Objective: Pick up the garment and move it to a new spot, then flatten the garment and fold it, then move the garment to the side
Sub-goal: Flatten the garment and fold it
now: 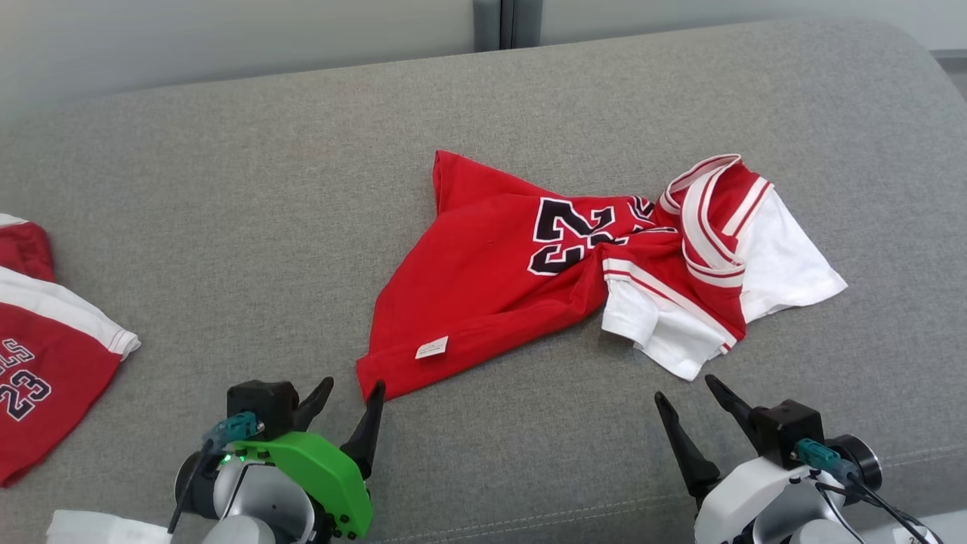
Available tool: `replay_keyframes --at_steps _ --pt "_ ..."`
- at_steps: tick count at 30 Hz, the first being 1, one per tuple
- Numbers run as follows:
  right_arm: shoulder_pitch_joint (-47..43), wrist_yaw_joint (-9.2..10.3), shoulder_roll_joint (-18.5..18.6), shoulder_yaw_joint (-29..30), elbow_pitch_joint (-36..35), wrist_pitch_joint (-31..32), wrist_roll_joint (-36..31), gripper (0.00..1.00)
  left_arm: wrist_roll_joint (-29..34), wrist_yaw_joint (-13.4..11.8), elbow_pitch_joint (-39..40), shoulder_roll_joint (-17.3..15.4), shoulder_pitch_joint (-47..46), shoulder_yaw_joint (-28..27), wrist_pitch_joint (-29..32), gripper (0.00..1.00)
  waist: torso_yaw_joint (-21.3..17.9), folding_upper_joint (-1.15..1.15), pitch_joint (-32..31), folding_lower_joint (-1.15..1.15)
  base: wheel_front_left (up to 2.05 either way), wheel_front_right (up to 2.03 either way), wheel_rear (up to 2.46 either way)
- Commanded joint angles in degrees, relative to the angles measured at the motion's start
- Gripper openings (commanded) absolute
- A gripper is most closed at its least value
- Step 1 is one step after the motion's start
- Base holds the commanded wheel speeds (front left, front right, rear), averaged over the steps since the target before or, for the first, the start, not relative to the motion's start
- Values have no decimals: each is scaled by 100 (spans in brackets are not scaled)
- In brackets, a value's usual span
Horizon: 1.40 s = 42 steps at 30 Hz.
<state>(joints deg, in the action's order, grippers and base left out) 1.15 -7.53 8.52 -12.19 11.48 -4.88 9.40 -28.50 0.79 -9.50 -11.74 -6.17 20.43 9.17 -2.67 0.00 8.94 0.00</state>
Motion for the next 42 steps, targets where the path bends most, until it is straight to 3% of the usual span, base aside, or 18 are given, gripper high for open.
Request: replay_keyframes --at_steps 1,14,17,21,23,24,25,26,27,28,34,42 --pt "11 8 39 4 51 -5 -36 100 -63 33 22 -10 -110 -4 75 100 -58 0 101 0 0 0 0" --pt "813 8 294 -392 725 -135 -118 100 -310 108 67 -26 -504 20 567 100 -85 0 639 0 0 0 0" --pt "915 8 335 -451 817 -121 -121 100 -344 107 26 -10 -564 8 591 92 -79 0 724 0 0 0 0" --pt "1069 8 392 -505 966 -180 -130 100 -361 113 -69 2 -685 9 600 71 -67 0 867 0 0 0 0" --pt "1121 8 403 -518 1048 -190 -141 100 -388 121 -111 8 -703 16 602 48 -69 0 923 0 0 0 0" --pt "1140 8 407 -525 1096 -196 -144 100 -380 119 -135 3 -724 19 592 44 -71 0 944 0 0 0 0" --pt "1158 8 408 -528 1140 -208 -138 100 -362 120 -147 -3 -743 33 588 31 -71 0 961 0 0 0 0" --pt "1176 9 408 -522 1188 -207 -130 71 -396 149 -146 16 -756 31 556 8 -71 0 977 0 0 0 0" --pt "1189 10 409 -503 1245 -188 -129 36 -398 169 -157 13 -767 40 544 0 -70 0 991 0 0 0 0" --pt "1198 11 400 -487 1285 -195 -115 0 -385 177 -165 1 -777 54 532 0 -69 0 1006 0 0 0 0" --pt "1265 9 374 -398 1274 -351 -14 0 -307 161 -69 -69 -824 -7 306 0 -84 0 1029 0 0 0 0" --pt "1230 9 402 -321 398 -751 378 0 -75 -2 444 -211 -876 -145 -104 0 -99 0 902 0 0 0 0"
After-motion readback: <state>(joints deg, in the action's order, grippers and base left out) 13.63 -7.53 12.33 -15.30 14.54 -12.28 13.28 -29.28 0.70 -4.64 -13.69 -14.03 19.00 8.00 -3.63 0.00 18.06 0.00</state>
